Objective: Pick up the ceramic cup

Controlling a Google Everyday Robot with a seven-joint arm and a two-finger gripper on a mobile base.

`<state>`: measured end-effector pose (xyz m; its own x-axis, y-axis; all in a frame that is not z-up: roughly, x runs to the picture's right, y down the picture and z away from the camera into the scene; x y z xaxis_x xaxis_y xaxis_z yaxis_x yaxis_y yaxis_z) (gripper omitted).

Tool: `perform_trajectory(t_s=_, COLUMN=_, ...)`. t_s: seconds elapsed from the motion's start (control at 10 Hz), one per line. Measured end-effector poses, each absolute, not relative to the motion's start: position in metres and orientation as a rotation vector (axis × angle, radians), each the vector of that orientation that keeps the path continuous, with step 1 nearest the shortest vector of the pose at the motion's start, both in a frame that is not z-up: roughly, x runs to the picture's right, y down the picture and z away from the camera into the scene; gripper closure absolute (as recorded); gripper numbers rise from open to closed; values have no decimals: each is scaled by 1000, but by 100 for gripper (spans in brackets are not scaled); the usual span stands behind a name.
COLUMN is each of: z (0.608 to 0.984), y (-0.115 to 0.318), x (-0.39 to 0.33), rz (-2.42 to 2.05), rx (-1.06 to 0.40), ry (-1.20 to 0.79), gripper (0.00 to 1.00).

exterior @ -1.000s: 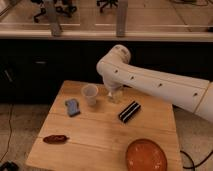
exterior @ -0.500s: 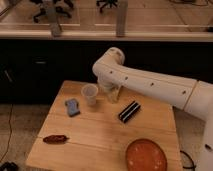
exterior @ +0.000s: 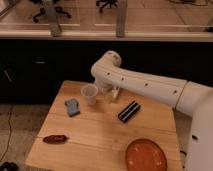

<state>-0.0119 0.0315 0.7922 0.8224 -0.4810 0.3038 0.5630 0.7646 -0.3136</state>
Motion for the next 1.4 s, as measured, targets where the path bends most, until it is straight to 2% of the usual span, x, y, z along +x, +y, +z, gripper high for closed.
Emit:
perform_trajectory(t_s=0.6, z=825, y=52, x=-31, rz=-610, rx=-422, ry=-260, gripper=20)
perform_trajectory(t_s=1.4, z=848, y=72, x=-44, rz=-615, rx=-444, ry=-285, gripper=22)
